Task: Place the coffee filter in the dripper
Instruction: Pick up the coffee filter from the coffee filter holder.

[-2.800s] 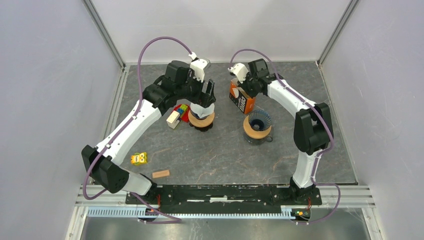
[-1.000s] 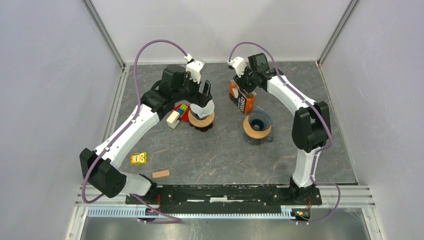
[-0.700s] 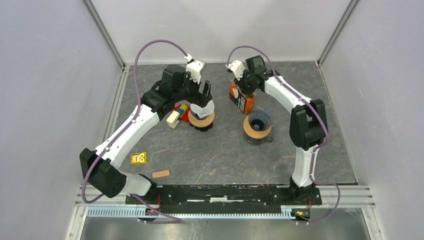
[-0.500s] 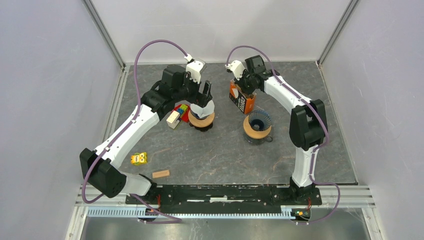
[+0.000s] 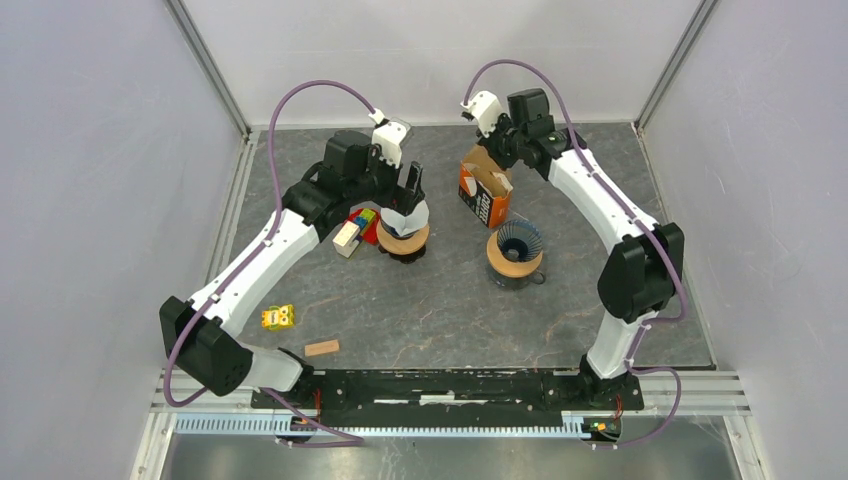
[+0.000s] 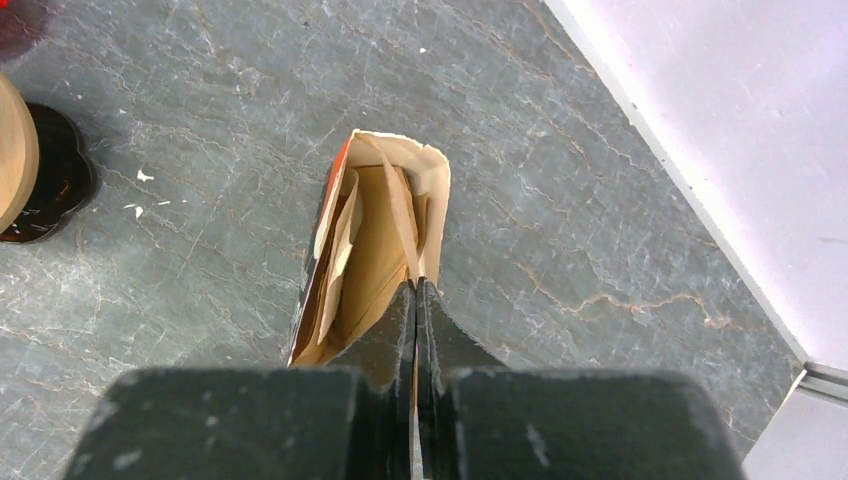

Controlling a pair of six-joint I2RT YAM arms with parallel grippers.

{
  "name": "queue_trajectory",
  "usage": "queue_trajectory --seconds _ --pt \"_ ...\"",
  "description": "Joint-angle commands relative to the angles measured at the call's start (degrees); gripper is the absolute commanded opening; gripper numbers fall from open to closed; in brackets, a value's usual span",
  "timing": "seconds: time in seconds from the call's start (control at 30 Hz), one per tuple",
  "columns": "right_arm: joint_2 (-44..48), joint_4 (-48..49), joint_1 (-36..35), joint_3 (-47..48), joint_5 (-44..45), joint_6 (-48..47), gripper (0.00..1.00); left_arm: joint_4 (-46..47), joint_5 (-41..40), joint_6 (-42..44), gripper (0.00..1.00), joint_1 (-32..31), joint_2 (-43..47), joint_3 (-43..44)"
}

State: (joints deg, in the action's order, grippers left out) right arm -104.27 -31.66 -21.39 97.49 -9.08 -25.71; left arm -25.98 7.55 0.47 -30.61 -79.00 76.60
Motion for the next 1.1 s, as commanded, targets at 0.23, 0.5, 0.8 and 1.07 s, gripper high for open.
queue_trajectory --seconds 0.23,0.5,0.8,1.07 --pt "5.3 0.1 1.3 0.4 -4.2 1.0 0.00 5.7 2.0 4.6 0.93 0.4 0.5 0.6" --pt "16.4 -4.1 1.6 -3.2 -13.7 -4.1 0.00 2.9 14.7 14.7 0.93 0.3 -1.4 7.3" --pt "26.8 -5.1 0.8 -12.6 -36.3 -5.9 0.00 -9.6 23.8 30.9 0.94 -0.8 -2.8 17.6" --pt "28.4 -4.7 -1.5 -16.0 -45.3 -6.8 0.00 -22.3 30.6 41.4 0.92 -5.5 -4.3 22.7"
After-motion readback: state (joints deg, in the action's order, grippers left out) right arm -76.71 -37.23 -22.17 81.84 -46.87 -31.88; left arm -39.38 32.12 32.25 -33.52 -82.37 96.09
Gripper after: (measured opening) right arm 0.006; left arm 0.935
